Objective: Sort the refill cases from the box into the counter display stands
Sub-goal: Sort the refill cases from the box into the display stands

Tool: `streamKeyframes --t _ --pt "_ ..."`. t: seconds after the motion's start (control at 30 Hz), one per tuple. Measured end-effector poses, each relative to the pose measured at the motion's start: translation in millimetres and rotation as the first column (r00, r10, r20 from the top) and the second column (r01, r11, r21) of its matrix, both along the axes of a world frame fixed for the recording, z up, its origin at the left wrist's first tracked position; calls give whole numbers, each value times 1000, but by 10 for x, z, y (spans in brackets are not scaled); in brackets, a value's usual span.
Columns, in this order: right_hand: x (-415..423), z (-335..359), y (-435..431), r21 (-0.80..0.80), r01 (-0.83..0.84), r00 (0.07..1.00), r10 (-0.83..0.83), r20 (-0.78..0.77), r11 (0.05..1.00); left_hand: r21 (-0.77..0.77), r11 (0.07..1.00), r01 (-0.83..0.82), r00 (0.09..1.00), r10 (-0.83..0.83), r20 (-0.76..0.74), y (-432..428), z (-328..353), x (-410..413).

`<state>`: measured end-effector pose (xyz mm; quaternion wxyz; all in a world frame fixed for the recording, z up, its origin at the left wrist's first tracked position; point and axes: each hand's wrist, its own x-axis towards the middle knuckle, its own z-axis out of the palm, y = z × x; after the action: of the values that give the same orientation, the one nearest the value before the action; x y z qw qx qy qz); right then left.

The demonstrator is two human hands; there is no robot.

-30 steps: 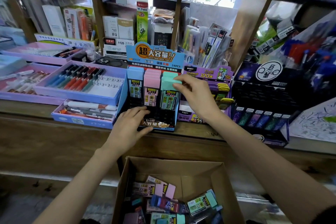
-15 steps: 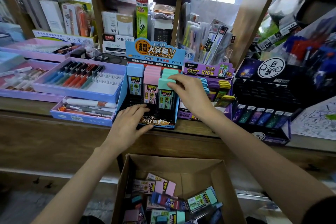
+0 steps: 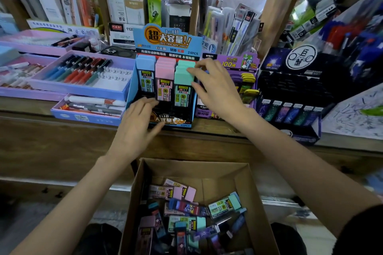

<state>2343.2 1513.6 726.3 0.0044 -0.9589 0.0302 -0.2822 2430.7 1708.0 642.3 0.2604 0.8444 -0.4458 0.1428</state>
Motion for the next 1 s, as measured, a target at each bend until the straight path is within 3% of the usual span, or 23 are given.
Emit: streamKeyframes --t 0.1,0.23,0.33,0.43,0.53,0.63,0.77,0.83,0.93,1.0 --pt "-336 -91 55 192 -55 998 61 -22 980 -66 996 52 998 -55 -40 159 -69 -270" --pt "-825 -599 98 385 -49 961 149 -235 922 19 998 64 924 -52 -379 357 -594 -666" --pt "-1112 -1213 133 475 85 877 161 -453 876 136 990 45 794 47 -606 449 -1084 -895" --pt "-1355 -1842 178 513 249 752 170 -637 821 195 974 114 721 53 -691 483 -1482 -1065" --pt "-1566 -2314 208 525 357 610 233 -758 773 270 924 272 697 4 -717 461 -1805 -1179" --pt "-1763 -2608 232 521 389 555 258 -791 760 324 887 329 685 12 -729 398 -2035 -1247" --pt "-1934 -2916 324 329 578 431 63 -900 747 512 820 255 728 186 -660 301 -2267 -1338" --pt "-1927 -3030 396 310 695 444 -48 -895 649 555 813 175 736 267 -623 243 -2339 -1378" --pt "-1841 -3145 493 431 762 551 -136 -823 483 588 795 150 792 259 -552 164 -2393 -1411" --pt "-1774 -3188 552 468 759 584 -156 -797 452 562 811 160 798 229 -558 154 -2413 -1406"
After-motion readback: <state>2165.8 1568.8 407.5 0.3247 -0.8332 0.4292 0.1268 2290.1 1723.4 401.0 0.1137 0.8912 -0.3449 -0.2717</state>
